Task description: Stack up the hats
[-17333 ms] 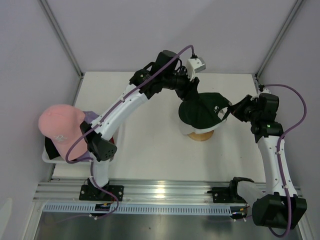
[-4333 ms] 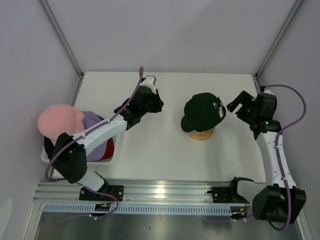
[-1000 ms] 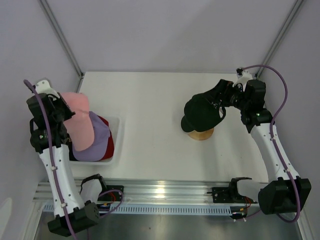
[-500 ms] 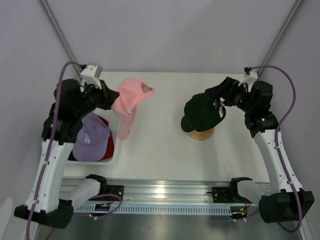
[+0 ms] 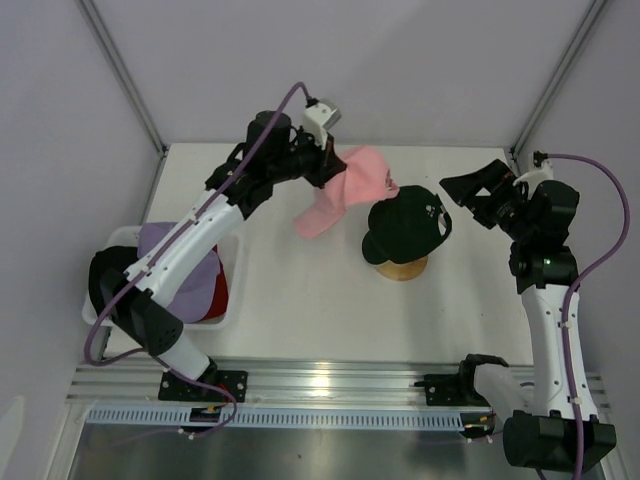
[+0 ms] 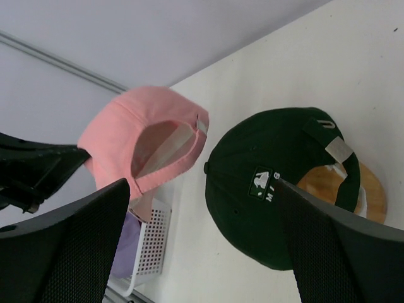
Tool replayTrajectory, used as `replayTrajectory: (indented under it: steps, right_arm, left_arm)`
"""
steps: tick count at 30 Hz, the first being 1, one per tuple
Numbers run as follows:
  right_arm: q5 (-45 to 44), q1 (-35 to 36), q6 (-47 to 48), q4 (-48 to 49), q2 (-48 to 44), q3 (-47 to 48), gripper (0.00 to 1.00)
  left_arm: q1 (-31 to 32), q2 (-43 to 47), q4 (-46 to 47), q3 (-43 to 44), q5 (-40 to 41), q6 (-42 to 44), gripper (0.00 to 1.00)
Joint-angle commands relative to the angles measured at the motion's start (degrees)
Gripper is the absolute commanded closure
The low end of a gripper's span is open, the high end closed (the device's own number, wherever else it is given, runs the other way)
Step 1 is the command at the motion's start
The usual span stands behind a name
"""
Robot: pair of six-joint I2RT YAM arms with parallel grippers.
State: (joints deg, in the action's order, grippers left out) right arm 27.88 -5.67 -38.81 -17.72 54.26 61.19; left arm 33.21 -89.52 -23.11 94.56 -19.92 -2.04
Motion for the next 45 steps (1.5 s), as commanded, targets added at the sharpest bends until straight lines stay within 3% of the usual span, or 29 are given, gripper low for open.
replayTrajectory:
  steps: [1, 5, 10, 15, 23, 34, 40, 45]
  right_arm:
    - [0.34, -0.30, -2.50, -1.35, -1.79, -0.46, 0.00]
    - [-1.94, -0.39, -3.12, -1.97, -3.19, -1.16, 0.00]
    - [-4.14, -1.27, -3.81, -4.78, -3.46, -0.98, 0.00]
    - [-6.43, -2.76, -4.96, -6.89, -5.82, -2.04, 0.01]
    - [-6.70, -3.73, -5.23, -6.81, -6.71, -4.93, 0.01]
    - [-7.04, -3.82, -1.81, -1.63, -4.43, -12.50, 0.29]
    - [-7.84, -3.82, 1.10, 1.62, -2.32, -12.23, 0.38]
    - [-8.90, -3.82, 0.93, 4.61, -1.62, -11.97, 0.39]
  left_arm:
    - [4.66, -2.85, 4.22, 11.14, 4.71, 9.85, 0.99]
    - [6.95, -5.06, 8.76, 11.79, 1.22, 11.01, 0.99]
    - [10.19, -2.51, 20.36, 1.17, -7.84, 16.62, 0.99]
    - [13.63, -4.69, 17.94, 0.45, -1.79, 25.94, 0.99]
    - [14.69, -3.12, 26.00, -7.90, -2.66, 22.35, 0.99]
    - [14.78, -2.86, 29.44, -12.39, -7.31, 22.43, 0.99]
    - [14.78, -3.03, 29.18, -13.44, -9.34, 23.05, 0.99]
    - [14.78, -3.91, 28.83, -13.44, -9.17, 23.05, 0.99]
